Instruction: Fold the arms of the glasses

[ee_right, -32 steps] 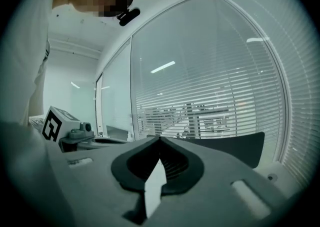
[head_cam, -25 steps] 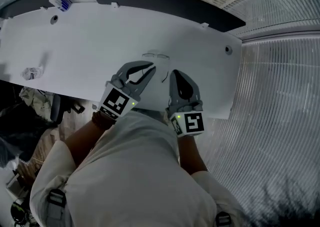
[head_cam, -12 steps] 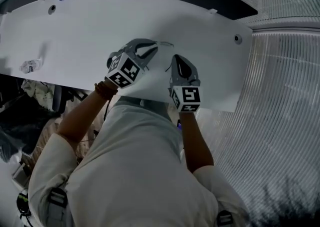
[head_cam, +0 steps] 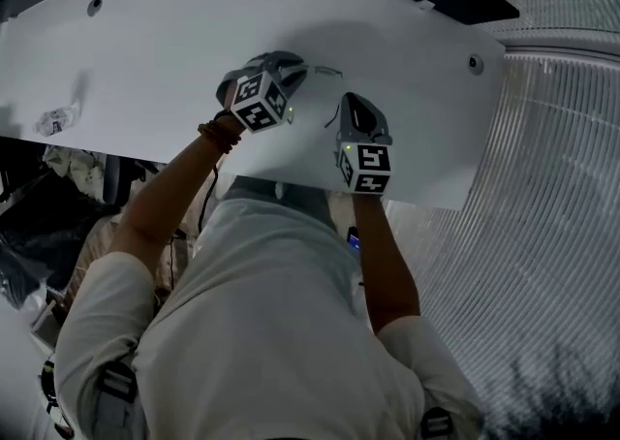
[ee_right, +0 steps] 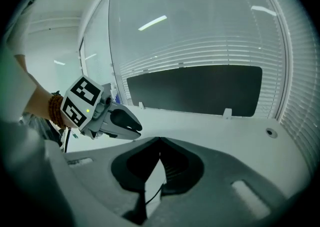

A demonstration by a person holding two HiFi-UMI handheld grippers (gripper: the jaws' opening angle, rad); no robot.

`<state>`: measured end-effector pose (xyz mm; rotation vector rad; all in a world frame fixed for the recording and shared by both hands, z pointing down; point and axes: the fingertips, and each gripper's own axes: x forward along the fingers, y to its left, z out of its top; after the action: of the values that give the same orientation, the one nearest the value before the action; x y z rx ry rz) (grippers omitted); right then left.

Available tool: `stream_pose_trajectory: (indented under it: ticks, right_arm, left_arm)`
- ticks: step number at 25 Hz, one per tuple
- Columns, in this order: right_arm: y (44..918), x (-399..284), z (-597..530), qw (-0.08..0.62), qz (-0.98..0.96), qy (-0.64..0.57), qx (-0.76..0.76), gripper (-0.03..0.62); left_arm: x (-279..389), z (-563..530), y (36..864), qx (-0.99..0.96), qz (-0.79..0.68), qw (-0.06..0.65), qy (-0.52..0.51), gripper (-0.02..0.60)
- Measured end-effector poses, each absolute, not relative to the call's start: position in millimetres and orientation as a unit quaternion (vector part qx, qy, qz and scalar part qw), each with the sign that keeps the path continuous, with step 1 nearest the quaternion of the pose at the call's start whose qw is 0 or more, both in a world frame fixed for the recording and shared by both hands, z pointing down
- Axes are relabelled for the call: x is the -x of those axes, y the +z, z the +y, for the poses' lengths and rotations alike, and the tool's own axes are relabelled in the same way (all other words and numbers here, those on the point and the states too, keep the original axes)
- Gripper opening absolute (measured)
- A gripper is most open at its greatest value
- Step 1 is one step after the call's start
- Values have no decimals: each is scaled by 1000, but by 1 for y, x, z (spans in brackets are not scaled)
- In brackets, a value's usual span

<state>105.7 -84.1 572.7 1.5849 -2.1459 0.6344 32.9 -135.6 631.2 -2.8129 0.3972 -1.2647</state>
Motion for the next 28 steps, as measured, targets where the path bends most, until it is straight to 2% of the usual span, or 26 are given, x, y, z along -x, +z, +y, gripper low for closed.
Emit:
stream_pose_trajectory:
  ticks: [10, 16, 28]
  right_arm:
    - [612, -111, -80, 216, -752, 264, -564, 2]
    - [624, -120, -82, 219, -739, 279, -573, 2]
    - [672, -140, -77, 278, -702, 310, -577, 2]
  left_arm:
    - [-34, -139, 674, 886, 71, 28, -457, 98]
    - [-32, -139, 683, 882, 61, 39, -466, 46]
    - [-34, -137, 684, 881, 60, 48, -467, 28]
